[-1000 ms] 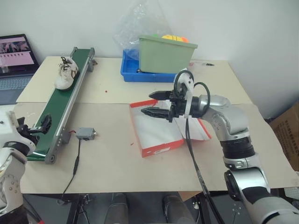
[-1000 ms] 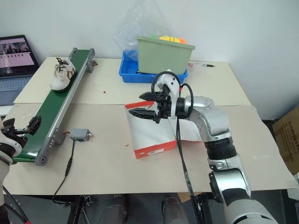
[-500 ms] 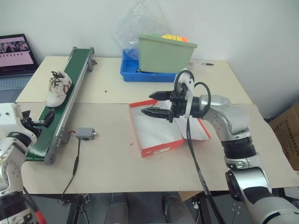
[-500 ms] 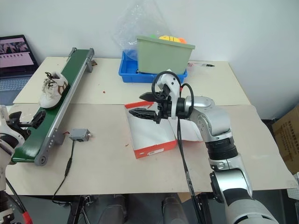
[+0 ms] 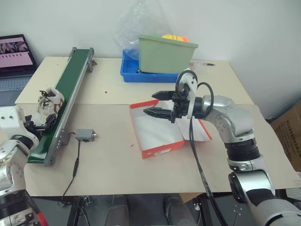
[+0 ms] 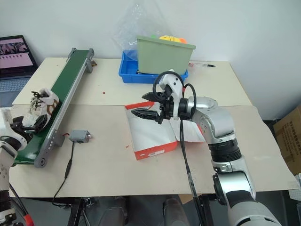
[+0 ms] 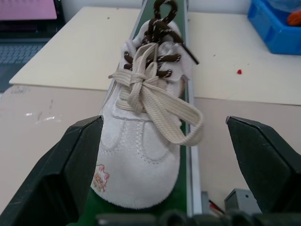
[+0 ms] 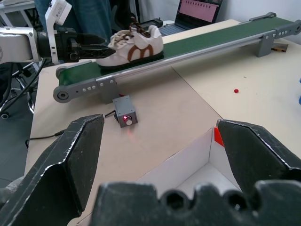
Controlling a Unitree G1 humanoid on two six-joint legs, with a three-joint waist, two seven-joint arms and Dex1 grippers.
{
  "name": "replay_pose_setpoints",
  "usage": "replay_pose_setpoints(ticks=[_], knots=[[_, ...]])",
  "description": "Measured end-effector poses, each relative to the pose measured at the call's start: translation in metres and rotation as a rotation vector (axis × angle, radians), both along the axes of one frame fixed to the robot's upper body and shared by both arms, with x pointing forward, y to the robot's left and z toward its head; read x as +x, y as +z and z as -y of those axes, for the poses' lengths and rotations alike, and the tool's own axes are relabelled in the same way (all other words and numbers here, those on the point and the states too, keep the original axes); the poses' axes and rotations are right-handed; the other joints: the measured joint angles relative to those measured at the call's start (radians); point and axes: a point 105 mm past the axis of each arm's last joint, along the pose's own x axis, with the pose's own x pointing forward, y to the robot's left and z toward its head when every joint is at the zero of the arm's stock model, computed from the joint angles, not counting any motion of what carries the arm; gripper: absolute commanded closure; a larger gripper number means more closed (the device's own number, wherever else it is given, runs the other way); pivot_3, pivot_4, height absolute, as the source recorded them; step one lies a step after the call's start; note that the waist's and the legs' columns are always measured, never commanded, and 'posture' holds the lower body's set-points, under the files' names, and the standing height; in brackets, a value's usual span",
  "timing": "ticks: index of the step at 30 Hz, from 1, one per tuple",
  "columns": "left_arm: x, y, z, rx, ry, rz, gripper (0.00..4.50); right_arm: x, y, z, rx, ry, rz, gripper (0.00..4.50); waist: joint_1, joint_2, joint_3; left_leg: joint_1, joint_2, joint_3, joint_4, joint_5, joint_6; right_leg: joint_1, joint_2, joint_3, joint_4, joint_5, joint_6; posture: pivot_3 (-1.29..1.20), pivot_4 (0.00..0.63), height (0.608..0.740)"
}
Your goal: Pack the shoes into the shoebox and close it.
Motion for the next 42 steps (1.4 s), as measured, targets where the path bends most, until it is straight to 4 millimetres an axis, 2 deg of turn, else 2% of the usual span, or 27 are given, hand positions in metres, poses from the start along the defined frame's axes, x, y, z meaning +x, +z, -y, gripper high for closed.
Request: replay_pose_setpoints(ticks=[2,4,9,12,15,18,21,23,26,32,34,38,42], knots=[[-0.001,-0.006,-0.006,-0.042,0.027,-0.016,1.09,0.0,0.0,0.001,-0.001,-0.003,0.0,0.0,0.0,0.0,0.0,0.0,0.0,0.0,0.0,0.0,0.0,0.0,0.0,0.0,0.0,0.0,0.0,0.0,0.15,0.74],[-0.001,-0.009,-0.01,-0.088,0.045,-0.025,1.96,0.001,0.0,0.002,-0.006,-0.01,0.002,0.0,0.0,0.0,0.0,0.0,0.0,0.0,0.0,0.0,0.0,0.0,0.0,0.0,0.0,0.0,0.0,0.0,0.15,0.74],[0.002,-0.01,-0.006,-0.151,0.022,-0.041,3.71,0.003,0.0,0.005,-0.016,-0.031,0.006,0.0,0.009,0.0,0.0,0.001,0.0,0.0,0.0,0.0,0.0,0.001,0.0,0.0,0.001,0.0,0.0,0.0,0.15,0.74],[0.004,-0.01,-0.004,-0.16,0.008,-0.038,4.41,0.004,0.0,0.007,-0.02,-0.042,0.009,0.0,0.016,0.0,0.0,0.001,0.0,0.0,0.0,0.0,0.0,0.0,0.0,0.0,0.001,0.0,0.0,0.0,0.15,0.74],[0.007,-0.007,0.002,-0.157,-0.017,-0.031,4.41,0.004,0.0,0.008,-0.021,-0.046,0.009,0.0,0.027,0.0,0.0,0.0,0.0,0.0,0.0,0.0,0.0,0.001,0.0,-0.001,0.0,0.0,0.0,0.0,0.15,0.74],[0.017,0.006,0.031,-0.17,-0.121,0.038,4.41,0.005,0.0,0.008,-0.019,-0.047,0.009,0.0,0.039,-0.002,0.001,-0.001,0.0,0.0,0.001,0.0,0.0,0.0,0.0,-0.001,0.0,0.0,0.0,0.0,0.15,0.74],[0.025,0.036,0.06,-0.161,-0.218,0.148,4.41,0.006,0.003,0.007,0.02,-0.059,-0.012,0.0,0.038,-0.004,0.001,-0.001,0.0,0.0,0.001,0.0,0.0,0.0,0.0,-0.001,0.0,0.0,0.0,0.0,0.15,0.74],[0.027,0.063,0.084,-0.165,-0.288,0.245,4.41,0.011,0.011,0.008,0.122,-0.085,-0.064,0.0,0.036,-0.004,0.001,-0.002,0.0,0.0,0.001,0.0,0.0,0.001,0.0,-0.001,0.0,0.0,0.0,0.0,0.15,0.74],[0.029,0.09,0.128,-0.207,-0.408,0.353,4.41,0.023,0.027,0.012,0.285,-0.142,-0.158,0.0,0.031,-0.004,0.001,-0.001,0.0,-0.001,0.002,0.0,0.0,0.002,0.0,-0.001,0.0,0.0,0.0,0.0,0.15,0.74],[0.042,0.104,0.185,-0.374,-0.503,0.397,4.41,0.031,0.035,0.015,0.483,-0.187,-0.321,0.0,0.026,-0.004,0.001,-0.001,0.0,-0.001,0.003,0.0,0.0,0.002,0.0,-0.001,0.0,0.001,0.001,0.0,0.15,0.74],[0.045,0.111,0.207,-0.419,-0.555,0.408,4.41,0.032,0.04,0.008,0.522,-0.182,-0.353,0.0,0.025,-0.004,0.001,-0.002,-0.001,-0.002,0.003,0.0,0.0,0.002,0.0,-0.001,0.0,0.001,0.001,0.0,0.15,0.74],[0.049,0.114,0.23,-0.481,-0.608,0.412,4.41,0.033,0.05,0.013,0.571,-0.208,-0.363,0.0,0.021,-0.004,0.001,-0.002,-0.001,-0.002,0.003,0.0,0.0,0.002,0.0,-0.001,0.0,0.001,0.001,0.0,0.15,0.74],[0.059,0.115,0.251,-0.51,-0.655,0.397,4.41,0.028,0.052,0.004,0.59,-0.195,-0.388,0.0,0.021,-0.004,0.001,-0.002,-0.001,-0.002,0.003,0.0,0.0,0.002,0.001,-0.001,0.0,0.001,0.001,0.0,0.15,0.74]])
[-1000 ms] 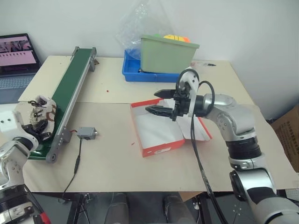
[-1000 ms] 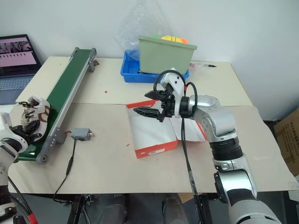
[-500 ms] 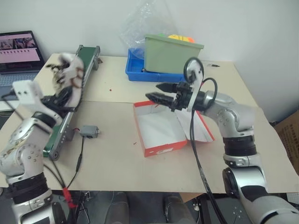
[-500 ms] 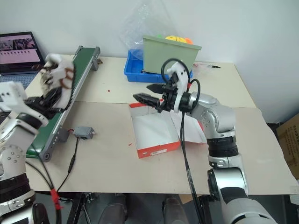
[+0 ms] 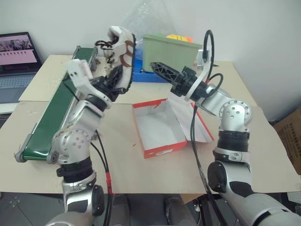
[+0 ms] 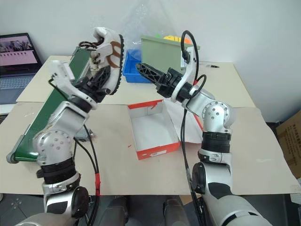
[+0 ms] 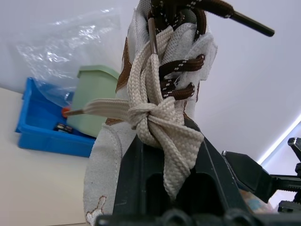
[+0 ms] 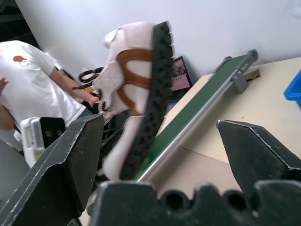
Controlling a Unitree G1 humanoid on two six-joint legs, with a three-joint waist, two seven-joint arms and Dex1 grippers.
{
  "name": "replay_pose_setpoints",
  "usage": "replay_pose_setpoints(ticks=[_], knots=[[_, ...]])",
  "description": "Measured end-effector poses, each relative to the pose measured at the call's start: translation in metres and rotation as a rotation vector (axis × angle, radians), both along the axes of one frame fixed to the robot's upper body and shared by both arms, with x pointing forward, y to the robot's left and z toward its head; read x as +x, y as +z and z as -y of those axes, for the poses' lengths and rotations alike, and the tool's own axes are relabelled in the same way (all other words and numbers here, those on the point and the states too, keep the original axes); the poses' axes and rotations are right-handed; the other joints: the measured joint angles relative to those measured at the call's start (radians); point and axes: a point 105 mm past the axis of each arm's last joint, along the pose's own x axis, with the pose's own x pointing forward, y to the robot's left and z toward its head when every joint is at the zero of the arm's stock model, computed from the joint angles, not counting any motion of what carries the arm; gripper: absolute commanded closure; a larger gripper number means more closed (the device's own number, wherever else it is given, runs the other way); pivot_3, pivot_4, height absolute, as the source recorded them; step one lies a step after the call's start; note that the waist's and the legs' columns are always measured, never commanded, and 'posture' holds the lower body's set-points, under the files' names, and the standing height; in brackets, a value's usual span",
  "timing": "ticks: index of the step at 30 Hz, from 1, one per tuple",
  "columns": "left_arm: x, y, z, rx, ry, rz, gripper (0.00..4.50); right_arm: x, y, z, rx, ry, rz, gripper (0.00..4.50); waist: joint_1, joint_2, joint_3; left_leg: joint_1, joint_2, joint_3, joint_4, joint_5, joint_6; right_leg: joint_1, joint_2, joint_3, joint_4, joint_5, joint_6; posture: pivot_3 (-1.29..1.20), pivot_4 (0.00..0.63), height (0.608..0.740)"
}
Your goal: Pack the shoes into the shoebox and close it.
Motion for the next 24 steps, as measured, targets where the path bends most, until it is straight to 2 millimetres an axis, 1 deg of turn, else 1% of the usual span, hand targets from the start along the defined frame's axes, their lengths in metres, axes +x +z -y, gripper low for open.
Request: replay_pose_setpoints(ticks=[3,6,10,12,17,20,24], knots=[[0.005,0.002,0.008,-0.019,-0.018,0.001,4.41,-0.003,0.002,-0.004,0.006,0.007,-0.001,0.0,0.0,0.0,0.0,0.0,0.0,0.0,0.0,0.0,0.0,0.0,0.0,0.0,-0.001,0.0,0.0,0.0,0.15,0.74],[0.009,-0.001,0.017,0.034,-0.016,0.008,4.41,-0.002,0.002,-0.003,0.002,-0.011,-0.01,0.0,0.001,0.0,0.0,0.0,0.0,0.0,-0.001,0.0,0.0,0.0,0.0,0.0,-0.001,0.0,0.0,0.0,0.15,0.74],[0.006,-0.006,0.041,0.064,-0.08,0.006,4.41,0.0,-0.003,-0.002,-0.003,-0.034,-0.034,0.0,0.004,0.0,0.0,0.0,0.0,0.0,0.0,0.0,0.0,0.0,0.0,0.0,-0.001,0.0,0.0,0.0,0.15,0.74],[0.005,-0.006,0.045,0.057,-0.086,0.004,4.41,0.001,-0.006,-0.001,-0.004,-0.043,-0.044,0.0,0.003,0.0,0.0,0.0,0.0,0.0,0.0,0.0,0.0,0.0,0.0,0.0,-0.001,0.0,0.0,0.0,0.15,0.74],[0.004,0.004,0.057,0.043,-0.106,0.018,4.41,0.002,-0.01,0.001,-0.009,-0.053,-0.058,0.0,0.001,0.0,0.0,0.0,0.0,0.0,-0.001,0.0,0.0,0.0,0.0,0.0,-0.001,0.0,0.0,0.0,0.15,0.74],[0.004,0.006,0.058,0.039,-0.099,0.017,4.41,0.002,-0.009,0.001,-0.006,-0.054,-0.056,0.0,-0.001,0.001,0.0,0.0,0.0,0.0,-0.001,0.0,0.0,0.0,0.0,0.0,-0.001,0.0,0.0,0.0,0.15,0.74],[0.005,0.007,0.051,0.031,-0.078,0.017,4.41,0.002,-0.009,0.001,-0.008,-0.056,-0.055,0.0,0.0,0.001,0.0,0.0,0.0,0.0,-0.001,0.0,0.0,0.0,0.0,0.0,-0.001,0.0,0.0,0.0,0.15,0.74]])
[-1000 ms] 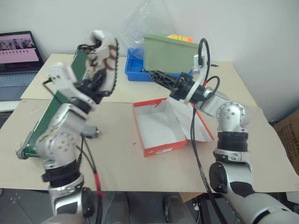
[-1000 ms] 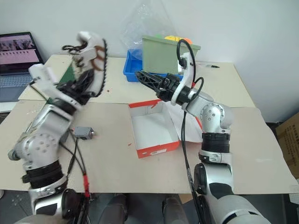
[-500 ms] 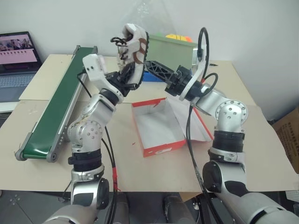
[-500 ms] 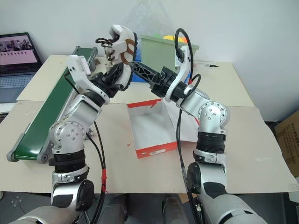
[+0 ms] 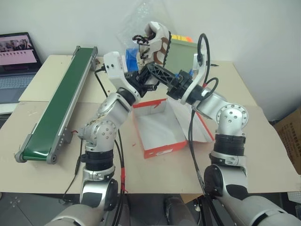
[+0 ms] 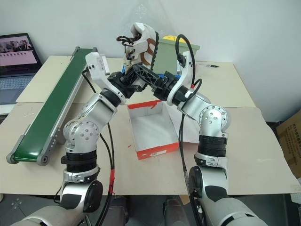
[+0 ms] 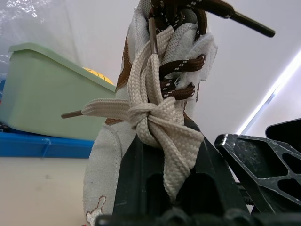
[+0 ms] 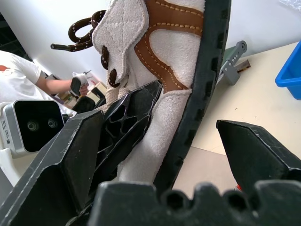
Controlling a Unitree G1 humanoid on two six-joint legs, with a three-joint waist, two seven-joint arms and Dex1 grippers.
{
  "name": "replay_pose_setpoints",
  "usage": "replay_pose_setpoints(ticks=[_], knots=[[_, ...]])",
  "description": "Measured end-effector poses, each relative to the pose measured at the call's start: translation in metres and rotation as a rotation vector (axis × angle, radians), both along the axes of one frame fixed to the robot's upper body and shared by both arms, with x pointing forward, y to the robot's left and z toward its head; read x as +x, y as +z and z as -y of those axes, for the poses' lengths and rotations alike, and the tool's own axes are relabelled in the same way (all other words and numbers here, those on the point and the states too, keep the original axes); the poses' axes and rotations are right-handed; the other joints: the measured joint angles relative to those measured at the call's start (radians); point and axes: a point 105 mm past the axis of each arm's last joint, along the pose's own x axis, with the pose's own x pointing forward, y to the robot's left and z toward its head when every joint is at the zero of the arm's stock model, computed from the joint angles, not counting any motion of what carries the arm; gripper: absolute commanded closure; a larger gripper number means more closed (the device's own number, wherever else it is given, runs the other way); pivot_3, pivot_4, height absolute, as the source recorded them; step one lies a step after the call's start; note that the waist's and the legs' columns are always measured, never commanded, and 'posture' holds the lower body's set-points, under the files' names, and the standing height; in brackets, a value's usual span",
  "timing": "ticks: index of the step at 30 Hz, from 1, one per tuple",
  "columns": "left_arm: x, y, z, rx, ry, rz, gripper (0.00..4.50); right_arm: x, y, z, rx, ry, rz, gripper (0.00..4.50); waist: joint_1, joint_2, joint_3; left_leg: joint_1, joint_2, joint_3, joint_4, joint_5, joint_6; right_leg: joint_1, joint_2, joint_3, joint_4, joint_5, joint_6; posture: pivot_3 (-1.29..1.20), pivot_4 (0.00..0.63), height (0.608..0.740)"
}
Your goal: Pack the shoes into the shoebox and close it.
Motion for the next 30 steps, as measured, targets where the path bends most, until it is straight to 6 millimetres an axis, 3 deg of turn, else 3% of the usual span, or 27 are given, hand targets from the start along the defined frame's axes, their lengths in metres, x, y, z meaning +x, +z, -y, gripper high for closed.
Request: replay_pose_setpoints(ticks=[7,10,16,20,30], knots=[[-0.0021,0.0045,-0.0032,-0.018,0.021,0.007,4.41,0.0012,0.0003,0.0015,0.005,-0.007,0.001,0.0,0.003,0.0,0.0,0.0,0.0,0.0,0.0,0.0,0.0,0.0,0.0,0.0,0.0,0.0,0.0,0.0,0.15,0.74],[-0.0035,0.007,-0.0024,-0.025,0.023,0.011,4.46,0.0012,0.0001,0.0015,0.005,-0.006,0.001,0.67,0.002,0.0,0.0,0.0,0.0,0.0,0.0,0.0,0.0,0.0,0.0,0.0,0.0,0.0,0.0,0.0,0.15,0.74],[-0.003,0.0087,-0.0007,-0.041,0.023,-0.002,4.46,-0.0003,0.0045,-0.0023,0.013,0.014,0.024,2.82,0.002,0.0,0.0,0.0,0.0,0.0,0.0,0.0,0.0,0.0,0.0,0.0,0.0,0.0,0.0,0.0,0.15,0.74],[-0.0028,0.0101,0.0008,-0.052,0.026,-0.008,4.46,0.0004,0.0042,-0.0036,0.019,0.015,0.025,3.97,0.002,0.0,0.0,0.0,0.0,0.0,0.0,0.0,0.0,0.0,0.0,0.0,0.0,0.0,0.0,0.0,0.15,0.74],[-0.0015,0.0099,-0.0036,-0.084,0.041,-0.028,4.46,0.0022,0.0037,-0.0067,0.025,0.024,0.022,4.17,0.002,0.0,0.0,0.0,0.0,0.0,0.0,0.0,0.0,0.0,0.0,0.0,0.0,0.0,0.0,0.0,0.15,0.74]])
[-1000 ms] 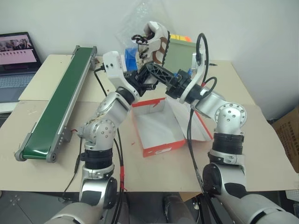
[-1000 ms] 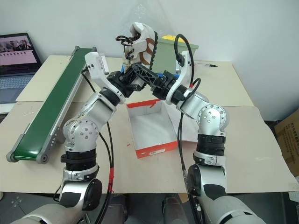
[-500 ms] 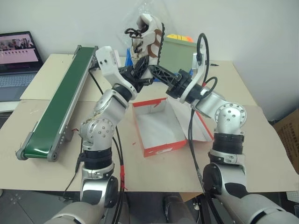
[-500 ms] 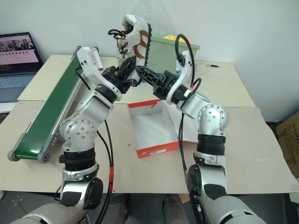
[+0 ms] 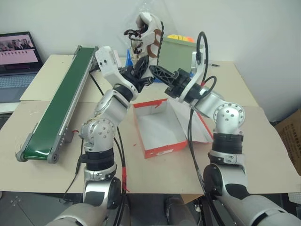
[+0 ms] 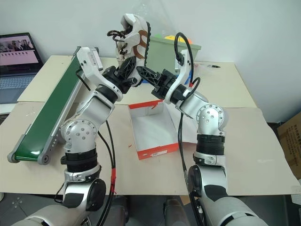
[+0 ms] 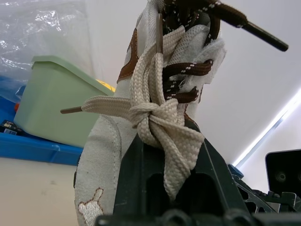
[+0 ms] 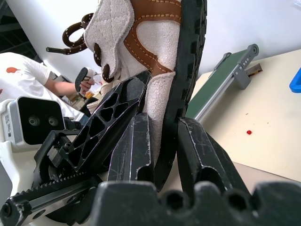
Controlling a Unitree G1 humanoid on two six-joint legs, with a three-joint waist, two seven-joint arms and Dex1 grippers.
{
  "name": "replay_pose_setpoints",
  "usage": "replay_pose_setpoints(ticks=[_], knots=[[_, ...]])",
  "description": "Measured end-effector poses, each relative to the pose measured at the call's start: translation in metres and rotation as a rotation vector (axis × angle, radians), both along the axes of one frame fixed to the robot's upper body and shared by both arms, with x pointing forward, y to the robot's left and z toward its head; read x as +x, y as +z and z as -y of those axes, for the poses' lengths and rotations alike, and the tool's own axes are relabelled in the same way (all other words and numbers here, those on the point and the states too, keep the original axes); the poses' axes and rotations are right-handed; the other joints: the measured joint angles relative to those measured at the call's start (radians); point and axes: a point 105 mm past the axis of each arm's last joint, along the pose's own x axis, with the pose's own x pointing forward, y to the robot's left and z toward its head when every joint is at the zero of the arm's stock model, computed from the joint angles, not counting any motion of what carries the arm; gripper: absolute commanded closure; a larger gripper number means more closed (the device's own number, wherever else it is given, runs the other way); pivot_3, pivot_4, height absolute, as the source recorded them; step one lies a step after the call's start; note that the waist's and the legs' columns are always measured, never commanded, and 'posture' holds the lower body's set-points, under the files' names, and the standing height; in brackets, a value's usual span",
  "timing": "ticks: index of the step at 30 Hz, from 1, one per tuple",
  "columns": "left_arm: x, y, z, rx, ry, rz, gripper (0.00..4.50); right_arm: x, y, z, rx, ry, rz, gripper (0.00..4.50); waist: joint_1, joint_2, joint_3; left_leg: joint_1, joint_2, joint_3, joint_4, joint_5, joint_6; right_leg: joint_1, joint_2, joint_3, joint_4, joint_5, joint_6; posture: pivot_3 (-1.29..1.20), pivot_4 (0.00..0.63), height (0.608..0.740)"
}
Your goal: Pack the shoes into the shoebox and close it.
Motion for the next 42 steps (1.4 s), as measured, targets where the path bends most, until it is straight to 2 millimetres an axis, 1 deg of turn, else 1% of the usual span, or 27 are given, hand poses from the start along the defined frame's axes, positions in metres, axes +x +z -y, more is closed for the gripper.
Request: replay_pose_setpoints(ticks=[1,3,4,8,10,12,14,16,17,19,21,24,25,27,31,34,38,42], knots=[[0.0,0.0,0.0,0.001,0.003,-0.003,4.46,0.0,0.0,-0.001,-0.002,0.0,0.0,4.17,0.0,0.0,0.0,0.0,0.0,0.0,0.0,0.0,0.0,0.0,0.0,0.0,0.0,0.0,0.0,0.0,0.15,0.74],[0.0,-0.001,-0.001,0.009,0.008,-0.012,3.53,0.001,-0.001,-0.003,-0.018,-0.001,0.0,4.17,0.0,0.0,0.0,0.0,0.0,0.0,0.0,0.0,0.0,0.0,0.0,0.0,0.0,0.0,0.0,0.0,0.15,0.74],[0.0,-0.001,-0.001,0.01,0.011,-0.014,3.3,0.002,-0.001,-0.002,-0.027,-0.008,0.002,4.17,0.0,0.0,0.0,0.0,0.0,0.0,0.0,0.0,0.0,0.0,0.0,0.0,0.0,0.0,0.0,0.0,0.15,0.74],[-0.01,0.0,-0.007,0.039,-0.002,-0.003,1.84,0.008,-0.007,0.001,-0.079,-0.048,-0.002,4.17,-0.001,0.0,0.0,0.0,0.0,0.0,-0.001,0.0,0.0,0.0,0.0,0.0,0.0,0.0,0.0,0.0,0.15,0.74],[-0.018,-0.006,-0.013,0.064,-0.017,-0.012,1.84,0.012,-0.011,0.004,-0.117,-0.083,-0.01,4.17,-0.002,0.0,0.0,0.0,0.0,0.0,-0.001,0.0,0.0,0.0,0.0,0.0,0.0,0.0,0.0,0.0,0.15,0.74],[-0.024,-0.016,-0.02,0.089,-0.031,-0.041,1.84,0.016,-0.015,0.01,-0.162,-0.126,-0.013,4.17,-0.002,0.0,0.0,0.0,0.0,0.0,-0.001,0.0,0.0,-0.001,0.0,0.0,0.0,0.0,0.0,0.0,0.15,0.74],[-0.03,-0.03,-0.035,0.149,-0.026,-0.083,1.84,0.022,-0.019,0.018,-0.228,-0.189,-0.013,4.17,-0.004,0.001,0.0,0.0,0.0,0.0,-0.001,0.0,0.0,-0.001,0.0,0.0,0.0,0.0,0.0,0.0,0.15,0.74],[-0.034,-0.039,-0.05,0.193,-0.006,-0.112,1.84,0.026,-0.021,0.026,-0.273,-0.248,-0.015,4.17,-0.004,0.001,0.0,0.0,0.0,0.0,-0.001,0.0,0.0,-0.001,0.0,0.0,0.0,0.0,0.0,0.0,0.15,0.74],[-0.035,-0.043,-0.06,0.217,0.011,-0.127,1.84,0.028,-0.021,0.031,-0.31,-0.289,-0.014,4.17,-0.003,0.001,0.001,0.0,0.0,0.0,-0.001,0.0,0.0,-0.002,0.0,0.0,0.0,0.0,0.0,0.0,0.15,0.74],[-0.036,-0.045,-0.076,0.246,0.051,-0.137,1.84,0.026,-0.022,0.035,-0.383,-0.325,-0.009,4.17,-0.002,0.001,0.001,-0.001,0.0,0.0,-0.001,0.0,0.0,-0.002,0.0,0.0,0.0,0.0,0.0,0.0,0.15,0.74],[-0.035,-0.042,-0.087,0.253,0.076,-0.128,1.84,0.022,-0.025,0.038,-0.481,-0.35,-0.017,4.17,0.003,0.001,0.001,-0.001,0.0,0.0,-0.001,0.0,0.0,-0.002,0.0,0.0,0.0,0.0,0.0,0.0,0.15,0.74],[-0.031,-0.046,-0.088,0.255,0.074,-0.143,1.84,0.013,-0.042,0.039,-0.627,-0.35,-0.067,4.17,0.009,0.001,0.001,-0.001,0.0,0.0,-0.001,0.0,0.0,-0.002,0.0,0.0,-0.001,0.0,0.0,0.0,0.15,0.74],[-0.029,-0.048,-0.087,0.257,0.075,-0.151,1.84,0.01,-0.047,0.039,-0.649,-0.344,-0.087,4.17,0.009,0.001,0.001,-0.001,0.0,0.0,-0.001,0.0,0.0,-0.002,0.0,0.0,-0.001,0.0,0.0,0.0,0.15,0.74],[-0.025,-0.055,-0.08,0.262,0.057,-0.169,1.84,0.004,-0.06,0.043,-0.714,-0.34,-0.151,4.17,0.008,0.001,0.001,-0.002,0.0,0.0,-0.001,0.0,0.0,-0.003,0.0,0.0,-0.001,0.0,0.0,0.0,0.15,0.74],[-0.024,-0.061,-0.064,0.261,0.018,-0.169,1.84,-0.009,-0.074,0.05,-0.8,-0.329,-0.207,4.17,0.006,0.001,0.001,-0.003,0.0,0.0,-0.001,0.0,0.0,-0.004,0.0,0.0,-0.001,0.0,0.0,0.0,0.15,0.74],[-0.024,-0.065,-0.061,0.26,0.008,-0.172,1.84,-0.014,-0.082,0.057,-0.844,-0.341,-0.243,4.17,0.002,0.001,0.001,-0.003,0.0,0.0,-0.001,0.0,0.0,-0.005,0.0,0.0,0.0,0.0,0.0,0.0,0.15,0.74],[-0.024,-0.075,-0.069,0.268,0.044,-0.197,1.84,-0.019,-0.097,0.073,-0.902,-0.377,-0.301,4.17,0.001,0.001,0.001,-0.006,0.0,0.0,0.0,0.0,0.0,-0.007,0.0,0.0,0.0,0.0,0.0,0.0,0.15,0.74],[-0.022,-0.069,-0.091,0.254,0.118,-0.187,1.84,-0.021,-0.108,0.08,-0.924,-0.395,-0.341,4.17,0.0,0.001,0.001,-0.007,0.0,0.0,0.0,0.0,0.0,-0.008,0.0,0.001,0.0,0.0,0.0,0.0,0.15,0.74]])
